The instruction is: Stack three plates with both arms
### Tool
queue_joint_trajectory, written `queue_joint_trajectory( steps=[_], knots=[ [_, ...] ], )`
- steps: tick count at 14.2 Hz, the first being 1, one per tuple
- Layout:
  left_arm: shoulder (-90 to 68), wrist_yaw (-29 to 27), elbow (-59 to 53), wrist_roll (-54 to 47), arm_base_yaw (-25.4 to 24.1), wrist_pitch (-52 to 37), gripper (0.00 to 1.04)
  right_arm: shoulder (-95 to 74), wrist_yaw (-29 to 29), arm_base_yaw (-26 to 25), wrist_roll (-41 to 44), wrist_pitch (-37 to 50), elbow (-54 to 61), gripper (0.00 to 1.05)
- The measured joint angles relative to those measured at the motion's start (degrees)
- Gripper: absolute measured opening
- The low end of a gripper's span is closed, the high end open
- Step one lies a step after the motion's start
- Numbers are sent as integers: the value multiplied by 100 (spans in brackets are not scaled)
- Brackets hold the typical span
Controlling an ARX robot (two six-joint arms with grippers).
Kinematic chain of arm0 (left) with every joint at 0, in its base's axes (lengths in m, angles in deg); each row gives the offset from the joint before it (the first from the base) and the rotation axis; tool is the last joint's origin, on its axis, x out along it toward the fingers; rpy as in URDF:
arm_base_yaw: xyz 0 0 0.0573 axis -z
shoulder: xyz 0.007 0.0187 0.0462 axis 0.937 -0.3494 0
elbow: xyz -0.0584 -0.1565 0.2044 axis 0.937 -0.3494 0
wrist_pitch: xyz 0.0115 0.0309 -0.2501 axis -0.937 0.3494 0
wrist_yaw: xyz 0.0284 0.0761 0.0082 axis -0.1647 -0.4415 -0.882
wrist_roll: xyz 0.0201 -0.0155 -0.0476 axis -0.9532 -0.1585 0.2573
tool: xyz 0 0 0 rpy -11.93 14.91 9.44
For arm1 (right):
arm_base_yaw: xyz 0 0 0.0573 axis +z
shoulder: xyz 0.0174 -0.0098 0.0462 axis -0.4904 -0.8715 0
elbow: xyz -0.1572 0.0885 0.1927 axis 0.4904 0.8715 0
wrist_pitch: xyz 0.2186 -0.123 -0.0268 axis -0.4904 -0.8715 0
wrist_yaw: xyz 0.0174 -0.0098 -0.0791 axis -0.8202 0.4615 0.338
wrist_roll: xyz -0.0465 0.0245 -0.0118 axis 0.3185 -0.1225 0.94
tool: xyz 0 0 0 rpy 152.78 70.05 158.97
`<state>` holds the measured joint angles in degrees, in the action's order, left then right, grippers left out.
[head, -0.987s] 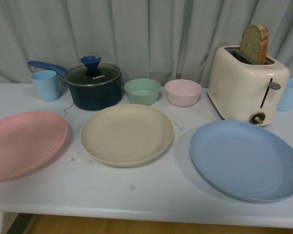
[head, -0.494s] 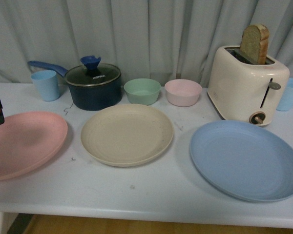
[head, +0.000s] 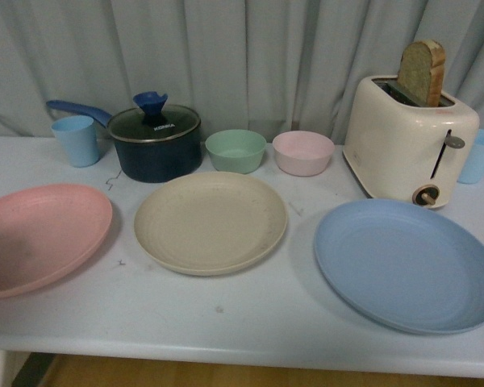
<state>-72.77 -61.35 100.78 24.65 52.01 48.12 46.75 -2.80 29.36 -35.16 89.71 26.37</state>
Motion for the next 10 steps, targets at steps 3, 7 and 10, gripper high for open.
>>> queue_joint_trajectory(
  steps=[3, 7, 10],
  knots=[
    [0, -70, 179, 77, 173, 79, 42, 0, -2, 0, 0, -2, 0, 98],
    [181, 114, 238, 273, 76, 238, 3, 0, 0, 0, 0, -2, 0, 98],
    [678, 81, 446, 87, -269, 778, 3, 0, 0, 0, -2, 0, 0, 98]
  ],
)
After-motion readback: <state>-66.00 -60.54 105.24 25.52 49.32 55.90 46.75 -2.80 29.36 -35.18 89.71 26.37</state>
